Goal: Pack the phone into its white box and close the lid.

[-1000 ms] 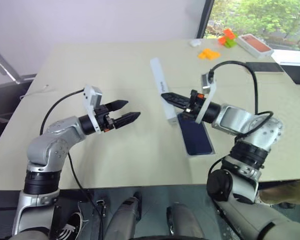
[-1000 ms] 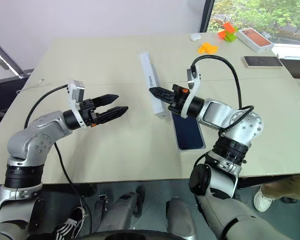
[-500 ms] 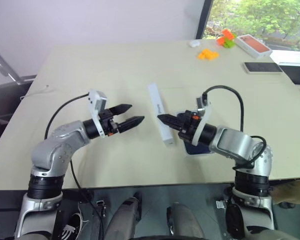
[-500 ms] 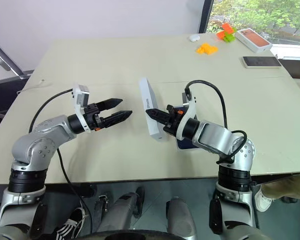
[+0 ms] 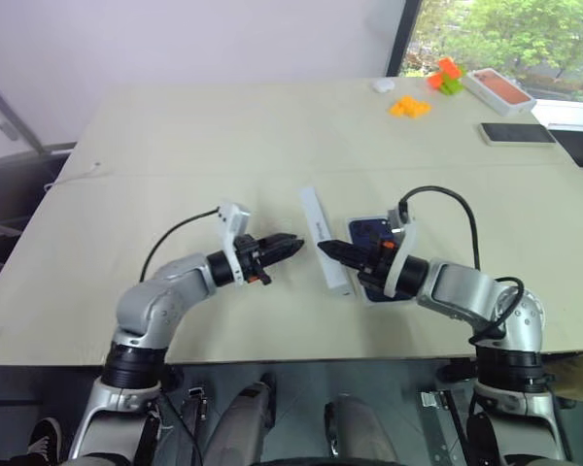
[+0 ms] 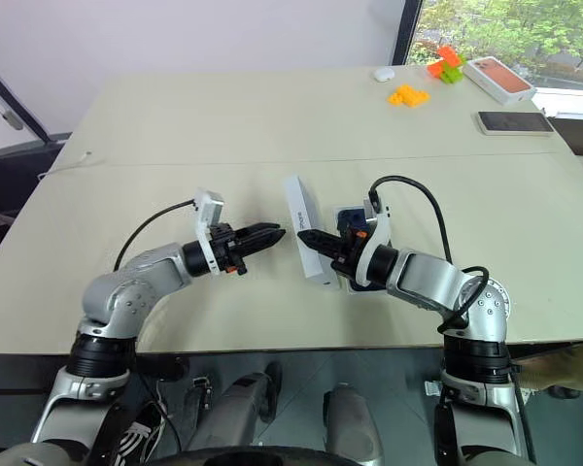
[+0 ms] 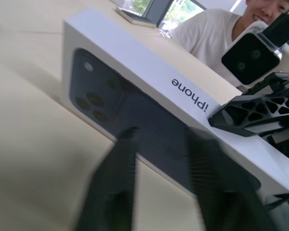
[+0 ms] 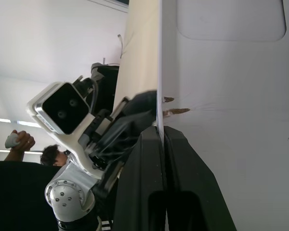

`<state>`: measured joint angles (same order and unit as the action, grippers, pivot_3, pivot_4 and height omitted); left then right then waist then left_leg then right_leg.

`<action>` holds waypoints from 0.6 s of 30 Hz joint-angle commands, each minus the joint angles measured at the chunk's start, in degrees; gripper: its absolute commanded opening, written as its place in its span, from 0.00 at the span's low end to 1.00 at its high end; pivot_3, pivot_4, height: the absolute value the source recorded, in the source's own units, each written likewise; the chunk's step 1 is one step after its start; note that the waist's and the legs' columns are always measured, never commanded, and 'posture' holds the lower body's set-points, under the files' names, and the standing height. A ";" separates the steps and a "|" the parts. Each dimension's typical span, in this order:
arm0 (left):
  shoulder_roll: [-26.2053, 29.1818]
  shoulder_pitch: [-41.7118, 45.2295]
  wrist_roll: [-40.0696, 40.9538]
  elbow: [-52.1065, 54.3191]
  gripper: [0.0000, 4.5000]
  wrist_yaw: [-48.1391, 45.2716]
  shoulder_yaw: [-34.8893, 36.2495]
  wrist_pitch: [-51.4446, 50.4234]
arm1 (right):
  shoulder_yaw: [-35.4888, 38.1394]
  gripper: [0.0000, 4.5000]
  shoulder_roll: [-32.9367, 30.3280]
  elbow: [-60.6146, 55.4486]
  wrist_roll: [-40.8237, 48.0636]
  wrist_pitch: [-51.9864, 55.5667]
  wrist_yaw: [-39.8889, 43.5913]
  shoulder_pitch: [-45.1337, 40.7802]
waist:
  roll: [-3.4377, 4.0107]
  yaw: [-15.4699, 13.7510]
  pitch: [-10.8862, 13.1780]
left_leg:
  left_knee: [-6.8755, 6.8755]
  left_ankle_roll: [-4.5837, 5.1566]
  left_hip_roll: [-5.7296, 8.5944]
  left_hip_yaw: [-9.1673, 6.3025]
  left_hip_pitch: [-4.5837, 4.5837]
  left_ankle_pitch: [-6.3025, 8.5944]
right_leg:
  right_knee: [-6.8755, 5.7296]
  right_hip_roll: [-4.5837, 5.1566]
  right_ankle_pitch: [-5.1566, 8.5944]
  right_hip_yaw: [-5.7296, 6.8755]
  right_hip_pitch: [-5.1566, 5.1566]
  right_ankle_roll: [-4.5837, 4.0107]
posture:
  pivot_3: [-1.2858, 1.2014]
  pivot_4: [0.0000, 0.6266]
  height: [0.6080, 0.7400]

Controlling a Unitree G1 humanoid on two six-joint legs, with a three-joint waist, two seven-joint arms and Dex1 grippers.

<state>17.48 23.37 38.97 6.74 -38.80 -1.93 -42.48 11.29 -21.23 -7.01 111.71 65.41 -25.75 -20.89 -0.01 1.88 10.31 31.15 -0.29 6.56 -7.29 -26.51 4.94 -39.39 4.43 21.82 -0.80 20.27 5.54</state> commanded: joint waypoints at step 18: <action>-5.91 3.17 -6.70 -3.57 0.02 -0.46 -4.33 3.80 | -0.87 0.00 -1.32 -7.65 1.29 -3.68 5.27 5.65 | -0.03 -1.05 -0.01 | 0.00 0.08 -0.02 0.09 -0.07 0.06 | 0.09 0.01 -0.08 -0.01 0.01 0.16 | 0.52 0.24 1.00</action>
<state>12.05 25.64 31.92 1.22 -38.66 -6.17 -39.20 10.76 -22.39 -11.99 111.62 61.51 -21.64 -15.63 -0.04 0.83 10.29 31.15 -0.21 6.54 -7.20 -26.59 5.00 -39.30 4.44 21.74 -0.82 20.28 5.70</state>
